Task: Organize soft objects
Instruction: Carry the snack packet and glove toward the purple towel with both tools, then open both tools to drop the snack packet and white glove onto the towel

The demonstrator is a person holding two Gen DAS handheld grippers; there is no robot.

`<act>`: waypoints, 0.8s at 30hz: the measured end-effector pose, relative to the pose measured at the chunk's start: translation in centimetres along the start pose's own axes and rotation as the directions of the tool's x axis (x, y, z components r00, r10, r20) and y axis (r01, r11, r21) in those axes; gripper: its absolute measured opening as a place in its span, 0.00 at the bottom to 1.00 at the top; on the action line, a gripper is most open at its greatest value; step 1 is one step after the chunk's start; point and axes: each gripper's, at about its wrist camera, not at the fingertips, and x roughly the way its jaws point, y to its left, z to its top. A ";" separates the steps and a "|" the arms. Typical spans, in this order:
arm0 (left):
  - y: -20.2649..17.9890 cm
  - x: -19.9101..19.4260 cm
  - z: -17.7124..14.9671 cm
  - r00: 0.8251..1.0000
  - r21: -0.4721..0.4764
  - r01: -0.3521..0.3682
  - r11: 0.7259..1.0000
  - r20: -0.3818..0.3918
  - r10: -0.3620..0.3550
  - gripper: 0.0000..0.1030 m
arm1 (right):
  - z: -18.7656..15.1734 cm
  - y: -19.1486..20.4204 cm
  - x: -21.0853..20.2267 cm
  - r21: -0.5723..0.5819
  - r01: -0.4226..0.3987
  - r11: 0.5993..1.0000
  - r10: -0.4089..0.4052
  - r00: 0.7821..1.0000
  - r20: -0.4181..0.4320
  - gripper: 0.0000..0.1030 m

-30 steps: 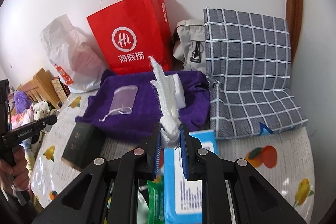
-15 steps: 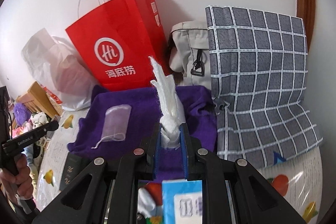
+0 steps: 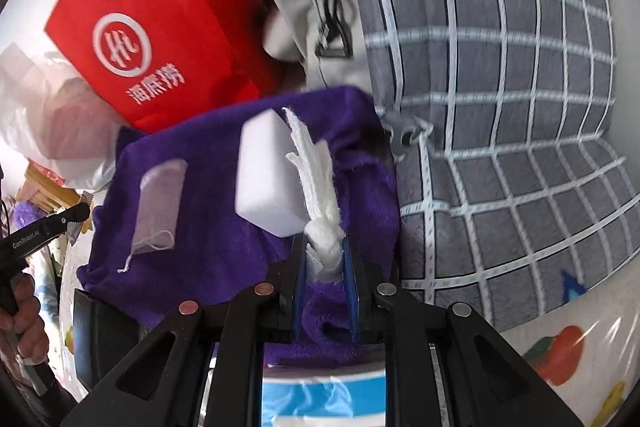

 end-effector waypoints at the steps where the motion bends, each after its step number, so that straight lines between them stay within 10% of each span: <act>1: 0.1 0.3 0.0 1.000 0.000 -0.001 1.000 -0.006 0.001 0.22 | -0.1 0.1 0.4 -0.003 -0.003 1.000 0.003 1.000 -0.013 0.17; 10: 1.0 2.7 -0.1 0.997 -0.031 0.020 0.999 -0.073 -0.022 0.23 | -0.2 1.1 1.7 -0.054 0.022 0.998 -0.025 0.998 -0.060 0.19; 24: 0.1 3.8 -0.3 0.994 -0.037 0.029 0.999 -0.109 -0.032 0.39 | 0.4 2.0 -2.0 -0.115 0.016 0.993 -0.010 0.999 0.053 0.52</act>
